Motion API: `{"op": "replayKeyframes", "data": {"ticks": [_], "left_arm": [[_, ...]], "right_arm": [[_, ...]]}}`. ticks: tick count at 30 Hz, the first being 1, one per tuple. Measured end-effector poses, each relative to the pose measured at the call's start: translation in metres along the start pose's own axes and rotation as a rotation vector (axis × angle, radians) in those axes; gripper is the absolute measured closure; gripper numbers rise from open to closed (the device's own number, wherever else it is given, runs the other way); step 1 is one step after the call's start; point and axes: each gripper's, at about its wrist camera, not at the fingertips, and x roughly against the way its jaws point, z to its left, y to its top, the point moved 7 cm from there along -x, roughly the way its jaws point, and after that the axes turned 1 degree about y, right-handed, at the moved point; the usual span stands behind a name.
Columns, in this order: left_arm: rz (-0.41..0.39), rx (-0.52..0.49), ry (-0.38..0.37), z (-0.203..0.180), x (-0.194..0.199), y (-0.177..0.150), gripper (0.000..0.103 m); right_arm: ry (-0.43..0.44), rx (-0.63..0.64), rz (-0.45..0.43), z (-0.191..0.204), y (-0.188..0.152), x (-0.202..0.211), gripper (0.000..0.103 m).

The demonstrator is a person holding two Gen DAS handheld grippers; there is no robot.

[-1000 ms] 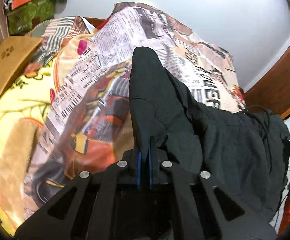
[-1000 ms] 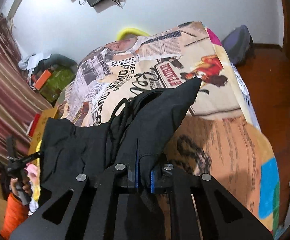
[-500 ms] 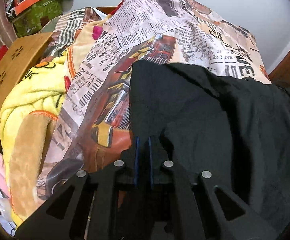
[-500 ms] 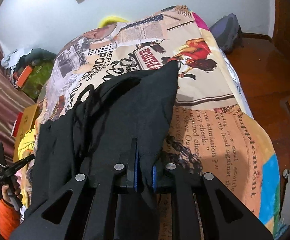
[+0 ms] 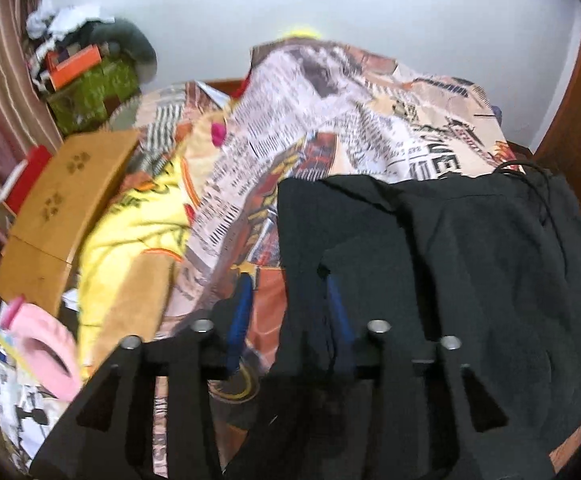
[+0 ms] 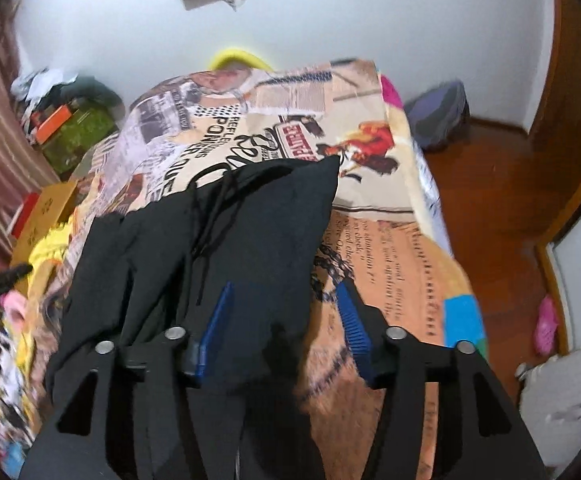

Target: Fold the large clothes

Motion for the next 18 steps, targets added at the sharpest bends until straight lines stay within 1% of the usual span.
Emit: {"op": "replayKeyframes", "data": {"ticks": [1, 2, 4, 5, 7, 9, 12, 14, 18], "left_arm": [[-0.010, -0.008, 0.002, 0.001, 0.008, -0.003, 0.052], [-0.017, -0.013, 0.005, 0.001, 0.013, -0.005, 0.049], [-0.026, -0.023, 0.002, 0.004, 0.026, -0.014, 0.047], [-0.022, -0.024, -0.001, 0.006, 0.031, -0.021, 0.043], [-0.011, -0.025, -0.002, 0.011, 0.037, -0.034, 0.039], [0.011, -0.023, -0.006, 0.017, 0.041, -0.050, 0.038], [0.063, -0.006, -0.020, 0.029, 0.037, -0.080, 0.038], [0.114, 0.026, -0.036, 0.039, 0.028, -0.104, 0.038], [0.259, 0.104, -0.103, 0.050, -0.001, -0.155, 0.038]], "right_arm": [[-0.005, 0.013, -0.001, 0.002, -0.002, 0.004, 0.049], [-0.007, 0.023, -0.003, 0.003, -0.005, 0.009, 0.049], [-0.009, 0.035, -0.006, 0.004, -0.014, 0.018, 0.049], [-0.007, 0.035, -0.004, 0.004, -0.018, 0.021, 0.049], [-0.004, 0.028, 0.003, 0.004, -0.027, 0.024, 0.049], [-0.009, 0.023, 0.017, 0.000, -0.038, 0.024, 0.049], [-0.012, 0.017, 0.044, -0.003, -0.055, 0.023, 0.049], [-0.013, 0.011, 0.065, -0.005, -0.068, 0.022, 0.049], [-0.004, -0.041, 0.113, -0.011, -0.095, 0.011, 0.049]]}}
